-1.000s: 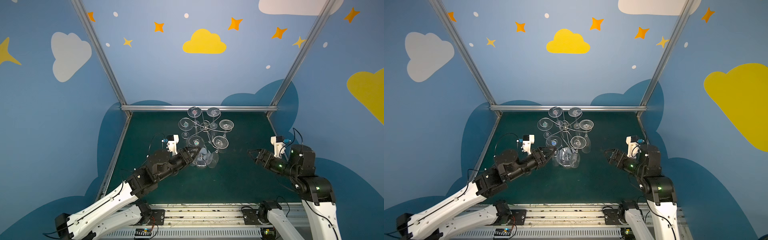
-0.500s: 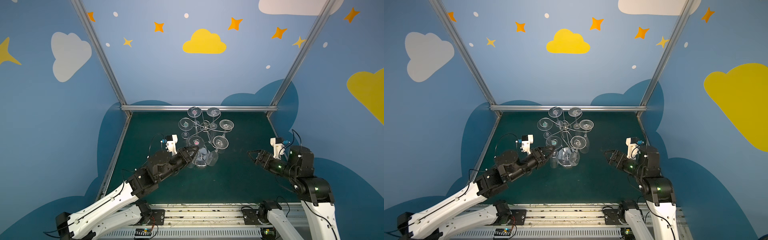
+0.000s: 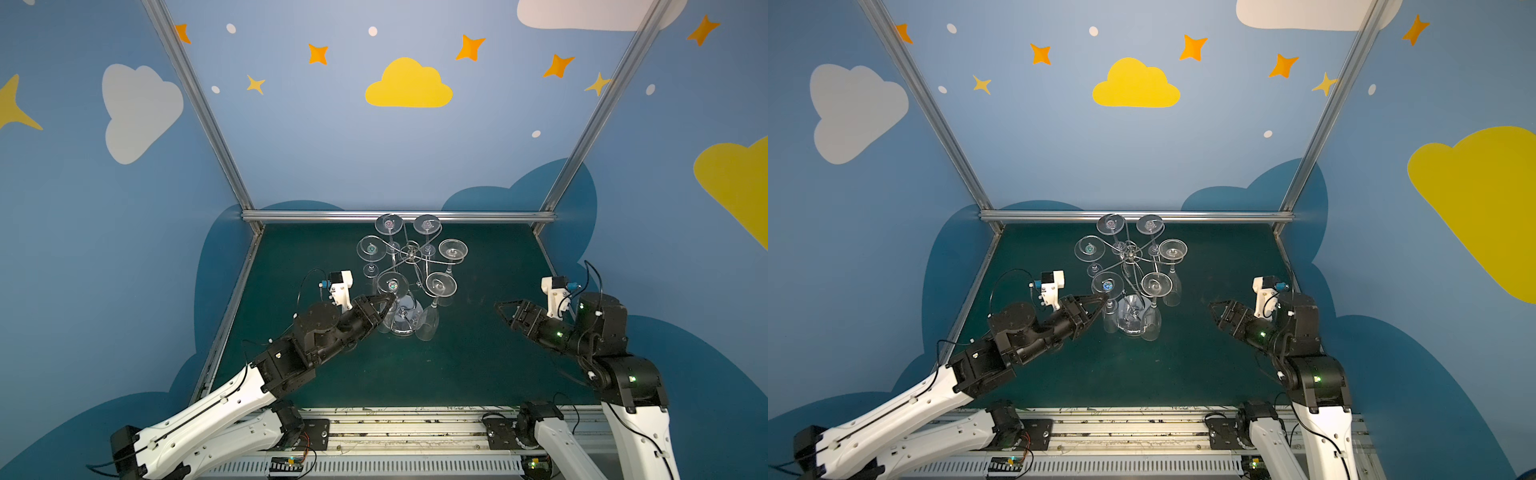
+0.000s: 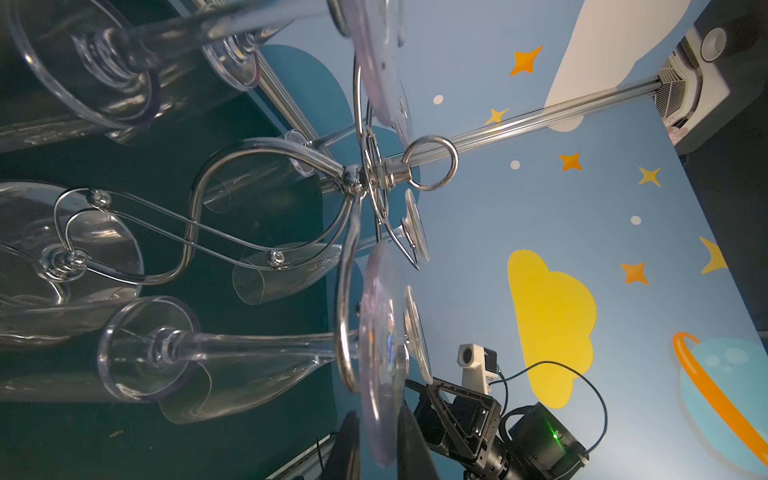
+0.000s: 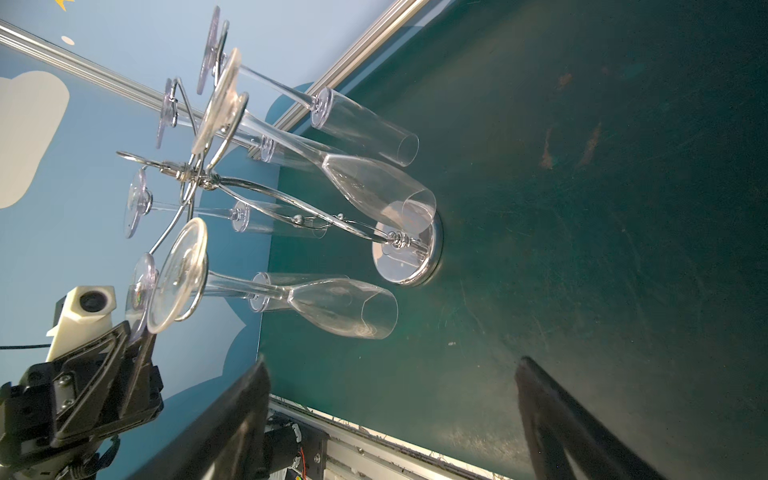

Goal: Take the wine glass off the wine glass rack

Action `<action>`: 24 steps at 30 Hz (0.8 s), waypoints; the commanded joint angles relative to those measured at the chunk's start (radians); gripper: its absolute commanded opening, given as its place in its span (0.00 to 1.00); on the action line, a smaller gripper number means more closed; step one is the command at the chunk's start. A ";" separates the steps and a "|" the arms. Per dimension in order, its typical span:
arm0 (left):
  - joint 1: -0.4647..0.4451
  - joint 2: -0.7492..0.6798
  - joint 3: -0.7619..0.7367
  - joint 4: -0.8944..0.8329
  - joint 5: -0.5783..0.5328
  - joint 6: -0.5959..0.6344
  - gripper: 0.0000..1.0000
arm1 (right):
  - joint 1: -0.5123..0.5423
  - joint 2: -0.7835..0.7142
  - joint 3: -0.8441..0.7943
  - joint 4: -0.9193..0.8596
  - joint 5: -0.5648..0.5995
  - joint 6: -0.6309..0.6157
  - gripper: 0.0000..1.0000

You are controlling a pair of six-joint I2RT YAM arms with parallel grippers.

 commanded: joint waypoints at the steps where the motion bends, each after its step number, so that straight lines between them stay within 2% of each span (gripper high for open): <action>1: -0.003 -0.015 0.002 0.003 -0.015 0.012 0.17 | 0.004 -0.011 -0.012 0.012 0.012 0.008 0.90; 12: -0.002 -0.033 -0.004 -0.002 -0.028 0.005 0.16 | 0.005 -0.011 -0.011 0.011 0.015 0.015 0.90; 24: -0.002 -0.010 -0.002 0.022 -0.028 0.005 0.21 | 0.005 -0.012 -0.014 0.015 0.015 0.024 0.90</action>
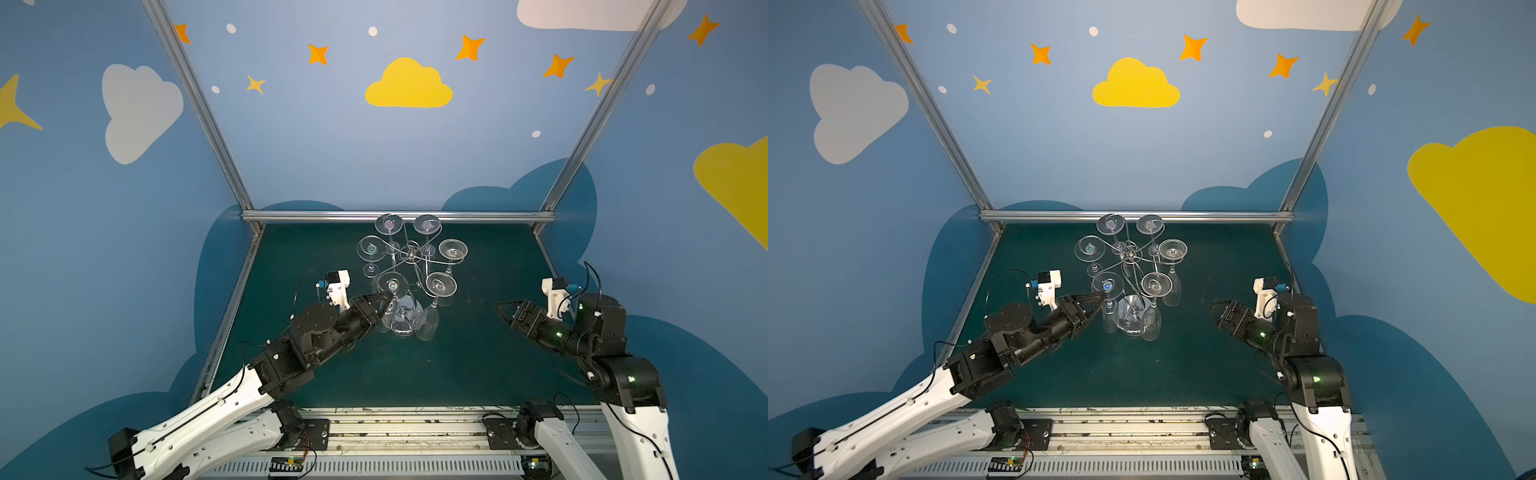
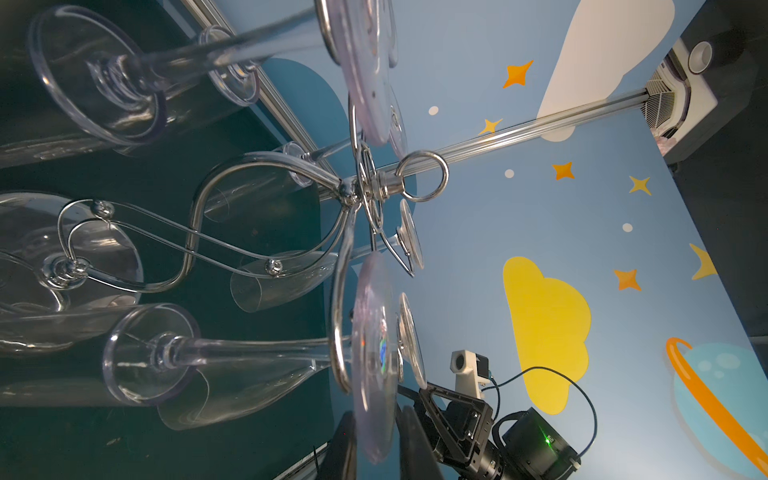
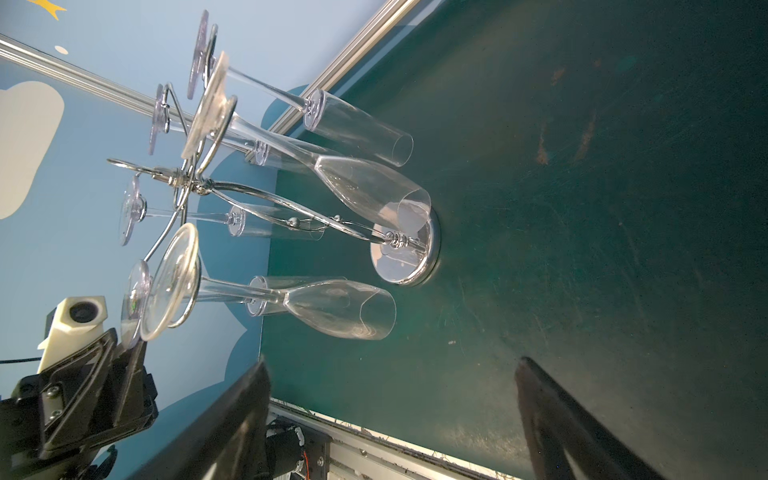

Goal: Take the wine glass off the wine glass rack

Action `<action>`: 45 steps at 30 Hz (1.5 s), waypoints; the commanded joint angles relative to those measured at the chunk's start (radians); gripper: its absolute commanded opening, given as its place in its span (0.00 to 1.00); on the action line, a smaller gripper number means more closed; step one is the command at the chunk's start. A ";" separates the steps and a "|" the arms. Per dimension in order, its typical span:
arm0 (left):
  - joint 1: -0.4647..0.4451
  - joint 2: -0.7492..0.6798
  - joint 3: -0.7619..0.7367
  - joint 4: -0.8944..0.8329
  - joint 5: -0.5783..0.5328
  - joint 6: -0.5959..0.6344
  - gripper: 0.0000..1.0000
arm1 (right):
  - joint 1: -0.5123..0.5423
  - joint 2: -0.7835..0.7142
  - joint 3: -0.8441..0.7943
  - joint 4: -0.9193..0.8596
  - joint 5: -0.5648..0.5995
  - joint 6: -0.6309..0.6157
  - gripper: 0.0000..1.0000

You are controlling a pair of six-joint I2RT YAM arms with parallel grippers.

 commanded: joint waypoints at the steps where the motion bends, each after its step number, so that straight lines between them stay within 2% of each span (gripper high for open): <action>1: -0.003 -0.001 -0.003 0.022 -0.011 0.006 0.21 | 0.005 -0.009 -0.009 0.015 0.008 0.005 0.90; 22: -0.002 0.025 0.011 0.045 -0.020 0.015 0.19 | 0.005 -0.022 -0.026 0.023 0.015 0.012 0.90; 31: -0.003 0.022 0.003 0.059 -0.020 0.000 0.12 | 0.004 -0.023 -0.029 0.023 0.015 0.014 0.90; 38: -0.003 0.020 0.001 0.067 -0.022 -0.035 0.03 | 0.005 -0.023 -0.030 0.024 0.016 0.014 0.89; 45: -0.003 0.011 0.001 0.103 -0.014 -0.069 0.03 | 0.005 -0.024 -0.026 0.023 0.018 0.012 0.89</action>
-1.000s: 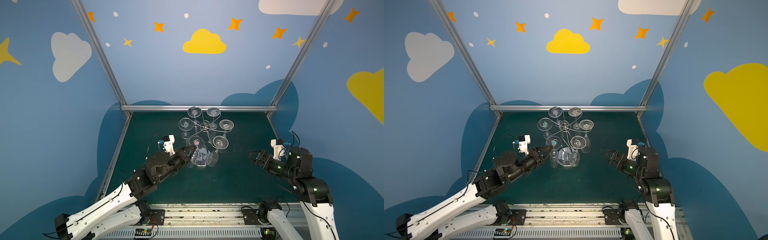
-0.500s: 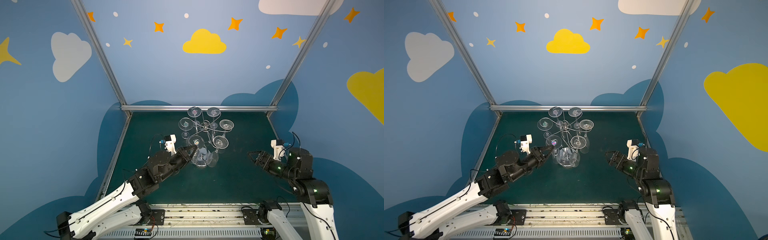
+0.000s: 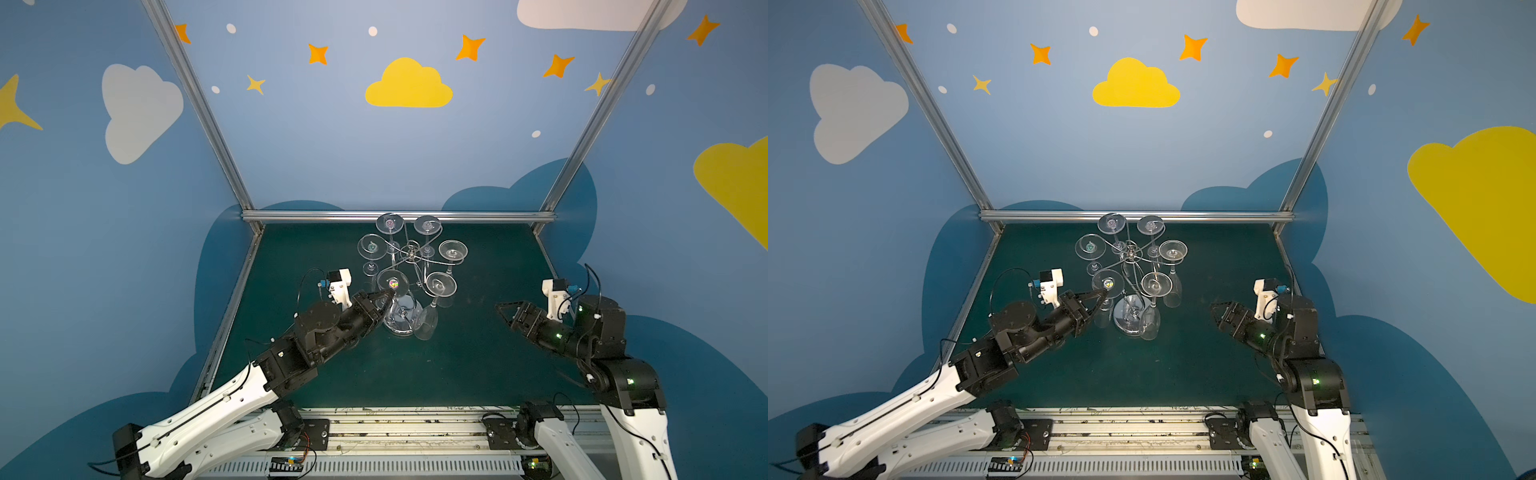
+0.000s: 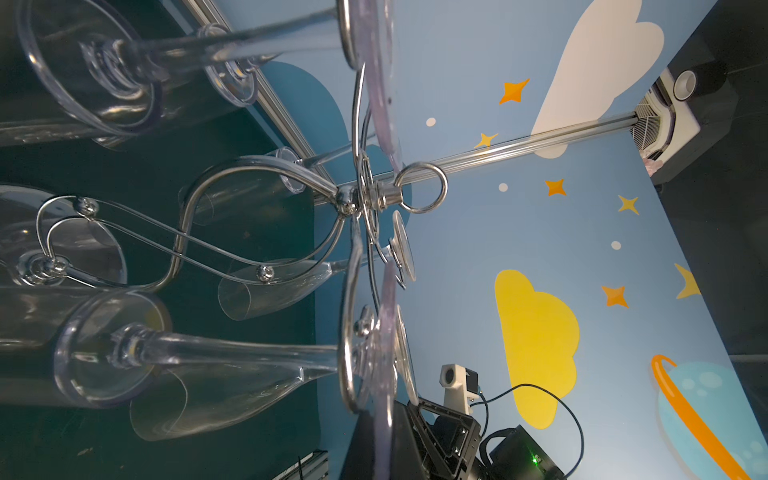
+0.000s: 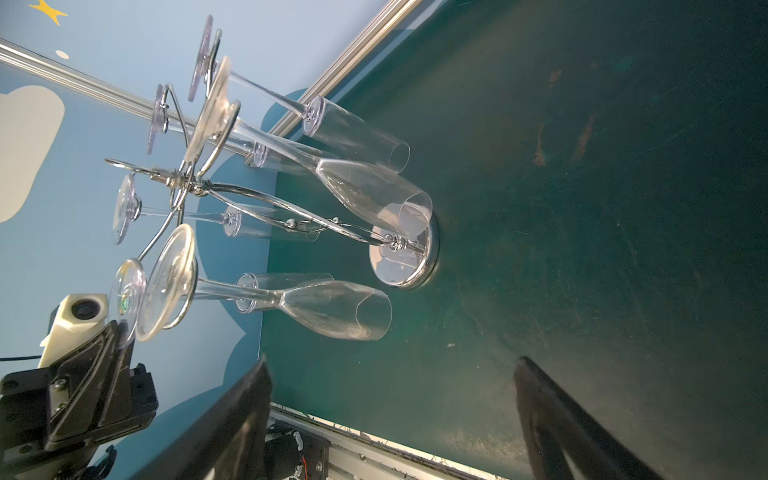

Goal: Take the wine glass off the wine glass rack

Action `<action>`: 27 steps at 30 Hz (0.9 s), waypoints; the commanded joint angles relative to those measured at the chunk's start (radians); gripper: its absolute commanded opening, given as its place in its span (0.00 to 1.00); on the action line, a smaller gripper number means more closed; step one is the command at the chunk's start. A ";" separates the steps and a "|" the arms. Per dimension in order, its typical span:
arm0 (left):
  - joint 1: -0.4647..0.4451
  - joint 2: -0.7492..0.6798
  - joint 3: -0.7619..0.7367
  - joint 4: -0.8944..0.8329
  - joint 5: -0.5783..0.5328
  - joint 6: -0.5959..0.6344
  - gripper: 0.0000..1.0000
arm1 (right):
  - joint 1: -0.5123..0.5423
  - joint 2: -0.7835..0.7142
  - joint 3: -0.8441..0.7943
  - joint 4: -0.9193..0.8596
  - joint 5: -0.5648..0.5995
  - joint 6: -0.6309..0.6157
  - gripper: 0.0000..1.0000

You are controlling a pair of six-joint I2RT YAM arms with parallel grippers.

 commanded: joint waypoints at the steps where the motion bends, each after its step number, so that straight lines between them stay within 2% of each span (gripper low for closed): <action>1: -0.003 -0.019 0.000 0.068 0.006 -0.031 0.03 | 0.004 -0.009 -0.007 0.010 0.011 0.006 0.89; 16: -0.002 -0.050 0.080 0.028 -0.065 0.010 0.03 | 0.005 0.020 0.024 0.025 0.007 -0.003 0.89; 27: 0.021 -0.006 0.120 0.026 -0.070 0.019 0.03 | 0.005 0.010 0.022 0.014 0.017 -0.002 0.89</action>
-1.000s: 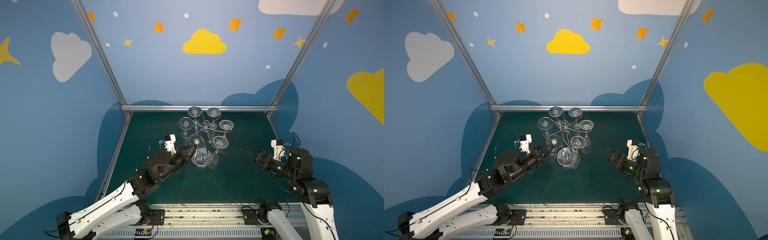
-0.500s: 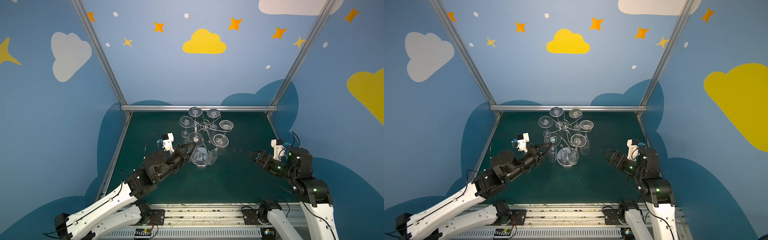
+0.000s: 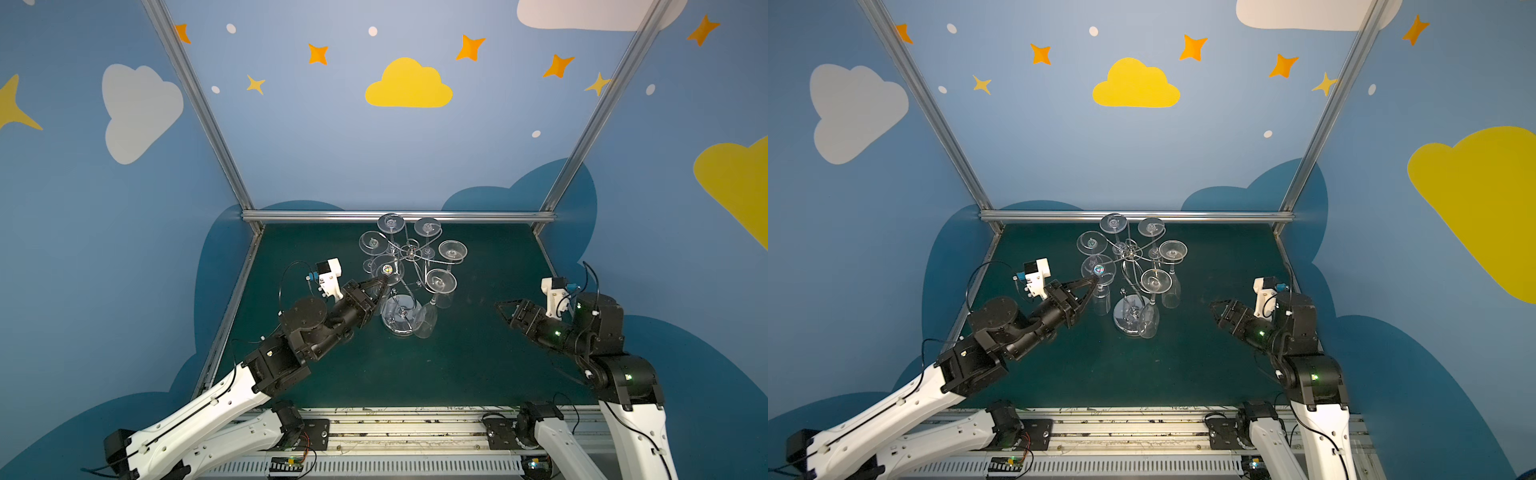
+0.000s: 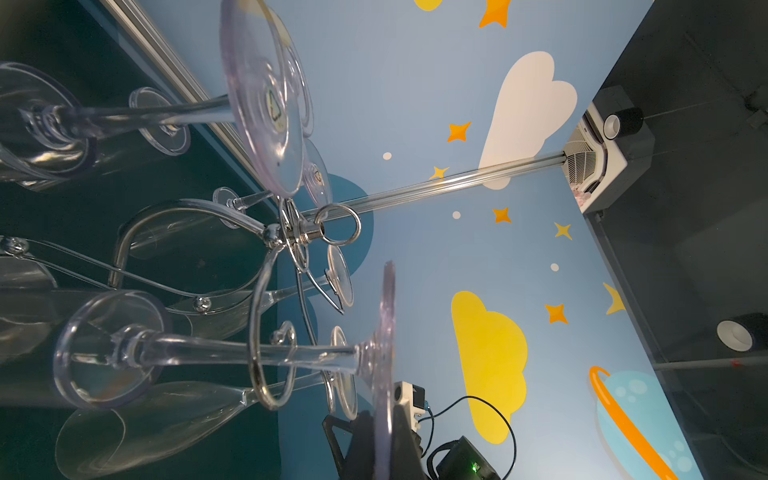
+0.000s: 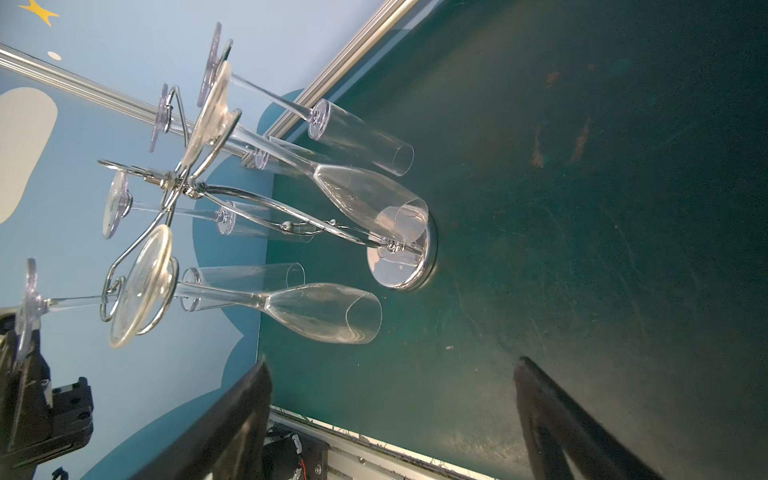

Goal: Take the wine glass off the wine glass rack

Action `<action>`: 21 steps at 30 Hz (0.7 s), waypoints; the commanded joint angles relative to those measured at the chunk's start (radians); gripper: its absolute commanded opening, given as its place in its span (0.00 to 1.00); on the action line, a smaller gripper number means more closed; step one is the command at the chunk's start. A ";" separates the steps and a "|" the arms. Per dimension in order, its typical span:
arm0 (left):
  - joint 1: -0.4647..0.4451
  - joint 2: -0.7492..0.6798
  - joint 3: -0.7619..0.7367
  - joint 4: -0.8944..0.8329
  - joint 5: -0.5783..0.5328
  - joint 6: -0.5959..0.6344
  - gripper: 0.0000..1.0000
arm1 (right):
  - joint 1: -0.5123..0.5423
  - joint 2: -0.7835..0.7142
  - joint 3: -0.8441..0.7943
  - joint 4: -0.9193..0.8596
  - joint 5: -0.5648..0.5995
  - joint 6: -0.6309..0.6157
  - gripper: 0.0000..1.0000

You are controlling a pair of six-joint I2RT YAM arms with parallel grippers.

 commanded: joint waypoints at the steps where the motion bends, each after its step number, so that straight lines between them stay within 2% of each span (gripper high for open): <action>1: 0.021 0.006 0.028 0.035 -0.006 0.020 0.03 | 0.004 -0.012 0.020 0.003 0.014 -0.001 0.89; 12: 0.080 0.022 0.037 0.040 0.052 0.005 0.03 | 0.006 -0.011 0.026 -0.001 0.023 -0.002 0.89; 21: 0.109 0.107 0.073 0.090 0.180 -0.037 0.03 | 0.005 -0.017 0.029 -0.006 0.027 0.004 0.89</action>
